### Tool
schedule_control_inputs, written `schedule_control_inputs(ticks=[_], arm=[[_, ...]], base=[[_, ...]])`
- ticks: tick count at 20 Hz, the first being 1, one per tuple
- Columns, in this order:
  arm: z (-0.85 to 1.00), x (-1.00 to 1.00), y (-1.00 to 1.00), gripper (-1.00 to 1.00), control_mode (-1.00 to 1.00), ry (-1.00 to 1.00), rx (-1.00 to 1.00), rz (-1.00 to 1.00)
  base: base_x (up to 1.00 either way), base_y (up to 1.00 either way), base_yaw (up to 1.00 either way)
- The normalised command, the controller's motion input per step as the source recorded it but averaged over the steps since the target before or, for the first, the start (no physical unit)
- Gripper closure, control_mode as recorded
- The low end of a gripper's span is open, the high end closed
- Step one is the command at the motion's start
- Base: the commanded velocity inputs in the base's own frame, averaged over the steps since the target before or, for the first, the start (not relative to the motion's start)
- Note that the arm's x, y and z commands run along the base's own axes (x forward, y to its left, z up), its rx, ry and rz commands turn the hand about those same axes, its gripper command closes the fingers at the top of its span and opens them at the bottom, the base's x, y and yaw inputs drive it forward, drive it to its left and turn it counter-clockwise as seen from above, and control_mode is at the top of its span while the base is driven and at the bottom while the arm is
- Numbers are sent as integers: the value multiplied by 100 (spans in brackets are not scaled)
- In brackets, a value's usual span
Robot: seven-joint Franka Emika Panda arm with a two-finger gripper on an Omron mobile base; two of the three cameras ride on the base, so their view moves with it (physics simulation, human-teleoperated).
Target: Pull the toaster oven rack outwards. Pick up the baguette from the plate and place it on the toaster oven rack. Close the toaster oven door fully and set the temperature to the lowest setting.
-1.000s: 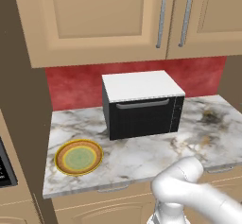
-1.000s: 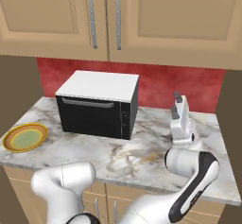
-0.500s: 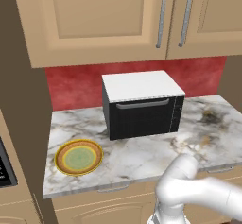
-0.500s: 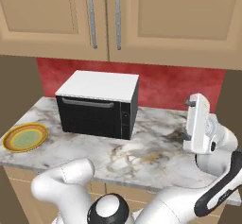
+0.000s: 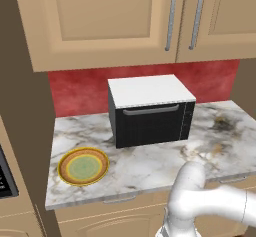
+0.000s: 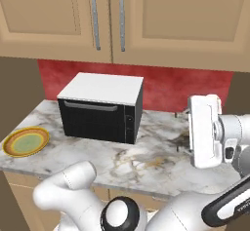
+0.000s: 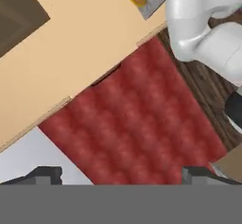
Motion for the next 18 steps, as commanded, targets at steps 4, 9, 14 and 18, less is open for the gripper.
schedule_control_inputs(ticks=[4, 9, 14, 18], arm=[[-37, 0, 75, -100, -100, -30, -57, -49], [-26, 0, 73, -100, -100, -30, -49, -53], [-2, 0, 50, -100, -100, -27, -33, -56], [-3, 0, 41, -100, -100, -27, -29, -51]], base=[[0, 0, 0], [0, 0, 0], [0, 0, 0], [0, 0, 0]])
